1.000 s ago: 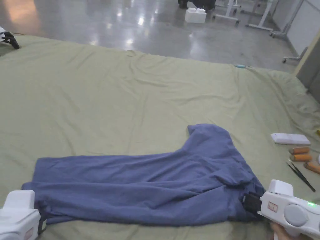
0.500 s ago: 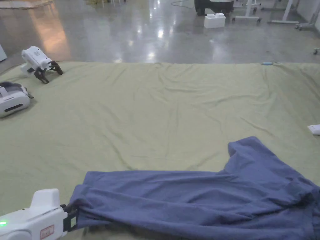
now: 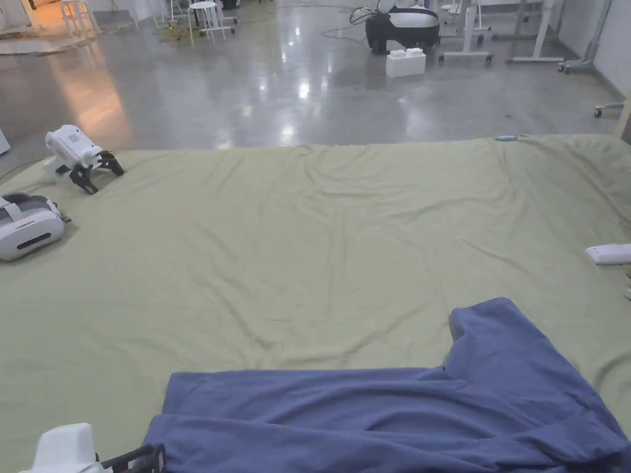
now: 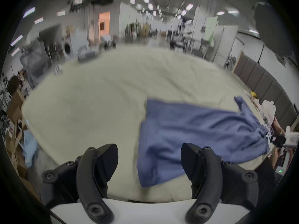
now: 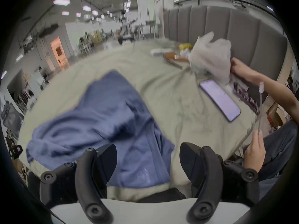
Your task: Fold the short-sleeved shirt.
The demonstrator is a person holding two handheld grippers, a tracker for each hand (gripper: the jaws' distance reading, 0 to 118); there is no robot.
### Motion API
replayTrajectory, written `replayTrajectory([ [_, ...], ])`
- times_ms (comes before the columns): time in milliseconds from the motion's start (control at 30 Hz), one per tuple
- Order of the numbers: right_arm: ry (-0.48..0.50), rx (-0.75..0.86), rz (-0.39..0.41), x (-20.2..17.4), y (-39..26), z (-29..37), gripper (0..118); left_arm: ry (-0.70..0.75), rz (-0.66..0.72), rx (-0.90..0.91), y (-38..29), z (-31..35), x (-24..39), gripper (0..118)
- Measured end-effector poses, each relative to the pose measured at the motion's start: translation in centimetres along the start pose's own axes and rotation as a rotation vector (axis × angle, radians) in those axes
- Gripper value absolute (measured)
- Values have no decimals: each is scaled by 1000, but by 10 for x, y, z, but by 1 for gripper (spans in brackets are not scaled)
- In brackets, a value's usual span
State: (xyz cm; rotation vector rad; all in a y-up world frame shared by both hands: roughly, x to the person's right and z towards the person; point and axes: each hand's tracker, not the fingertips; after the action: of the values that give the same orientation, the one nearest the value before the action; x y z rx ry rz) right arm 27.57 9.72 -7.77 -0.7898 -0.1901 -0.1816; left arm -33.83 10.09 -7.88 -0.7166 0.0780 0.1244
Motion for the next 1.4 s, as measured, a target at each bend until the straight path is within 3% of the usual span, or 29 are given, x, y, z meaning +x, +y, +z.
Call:
replayTrajectory([
  [167, 146, 339, 70, -29, 21, 80, 83, -69, -73, 427, 35, 99, 46, 84],
  [267, 197, 486, 108, -56, 24, 120, 82, -65, -109, 559, 44, 143, 71, 80],
  [300, 219, 518, 127, -63, 23, 131, 72, -76, -124, 595, 46, 155, 80, 72],
  [333, 234, 544, 141, -69, 21, 139, 60, -77, -142, 624, 46, 163, 86, 51],
  [367, 238, 565, 160, -71, 18, 141, 44, -71, -157, 641, 45, 171, 92, 31],
  [400, 250, 572, 181, -76, 18, 146, 18, -75, -177, 641, 44, 178, 96, 13],
  [433, 255, 578, 197, -80, 17, 149, 1, -80, -186, 643, 41, 179, 98, 0],
  [533, 265, 620, 229, -88, 14, 155, 0, -119, -184, 608, 40, 186, 101, 0],
  [667, 289, 591, 258, -93, 17, 145, 0, -127, -118, 384, 61, 151, 87, 0],
  [700, 299, 577, 253, -93, 18, 141, 0, -130, -96, 299, 72, 128, 79, 6],
  [767, 304, 552, 244, -94, 18, 132, 0, -138, -66, 92, 90, 71, 63, 47],
  [800, 307, 536, 244, -93, 17, 127, 0, -160, -46, 24, 95, 36, 53, 62],
  [867, 300, 489, 246, -91, 16, 114, 0, -150, -34, -94, 106, -34, 40, 66],
  [1000, 273, 381, 228, -83, 14, 88, 0, -64, -18, -309, 113, -148, 22, 65],
  [1133, 239, 325, 204, -72, 13, 71, 0, -11, 3, -388, 103, -199, 9, 64],
  [1267, 226, 282, 173, -56, 13, 56, 0, -6, -33, -388, 98, -200, 16, 44],
  [1333, 223, 267, 163, -53, 19, 48, 0, 33, -70, -395, 100, -201, 21, 14],
  [1400, 212, 248, 161, -51, 35, 34, 0, 33, -108, -409, 98, -200, 32, 4],
])
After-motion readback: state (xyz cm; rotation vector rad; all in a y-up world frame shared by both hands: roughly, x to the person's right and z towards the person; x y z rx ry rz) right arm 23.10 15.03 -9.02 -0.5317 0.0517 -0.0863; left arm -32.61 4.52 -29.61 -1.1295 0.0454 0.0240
